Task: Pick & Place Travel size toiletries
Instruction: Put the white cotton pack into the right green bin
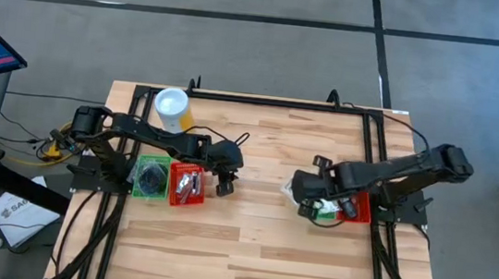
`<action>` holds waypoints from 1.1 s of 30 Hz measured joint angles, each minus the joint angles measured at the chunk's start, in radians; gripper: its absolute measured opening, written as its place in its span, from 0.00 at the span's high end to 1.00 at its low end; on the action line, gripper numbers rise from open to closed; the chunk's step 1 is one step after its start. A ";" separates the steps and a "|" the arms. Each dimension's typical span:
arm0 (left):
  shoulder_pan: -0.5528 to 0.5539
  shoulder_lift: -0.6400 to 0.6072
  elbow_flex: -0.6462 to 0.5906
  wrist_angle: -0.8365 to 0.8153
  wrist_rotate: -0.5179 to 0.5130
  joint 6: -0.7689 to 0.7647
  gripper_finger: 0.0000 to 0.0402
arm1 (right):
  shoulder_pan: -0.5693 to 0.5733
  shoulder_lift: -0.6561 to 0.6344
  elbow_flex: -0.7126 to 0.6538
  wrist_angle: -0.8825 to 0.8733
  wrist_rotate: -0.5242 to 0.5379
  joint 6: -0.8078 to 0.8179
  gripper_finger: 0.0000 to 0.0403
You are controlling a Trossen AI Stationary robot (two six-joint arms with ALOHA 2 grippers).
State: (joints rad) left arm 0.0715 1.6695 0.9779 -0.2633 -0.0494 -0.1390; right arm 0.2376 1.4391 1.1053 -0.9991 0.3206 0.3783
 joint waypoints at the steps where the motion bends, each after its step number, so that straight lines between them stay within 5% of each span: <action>1: 0.000 0.000 0.000 0.000 0.000 0.000 0.73 | 0.013 -0.012 0.000 -0.017 0.007 0.022 1.00; 18: 0.000 0.000 0.000 0.003 0.000 0.000 0.73 | 0.253 -0.094 0.001 -0.312 0.048 0.410 1.00; 33: 0.000 0.000 0.000 0.003 0.000 0.000 0.73 | 0.354 -0.093 -0.106 -0.332 0.055 0.591 1.00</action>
State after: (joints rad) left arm 0.0715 1.6695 0.9779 -0.2600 -0.0494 -0.1390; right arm 0.5915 1.3457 0.9995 -1.3314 0.3760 0.9697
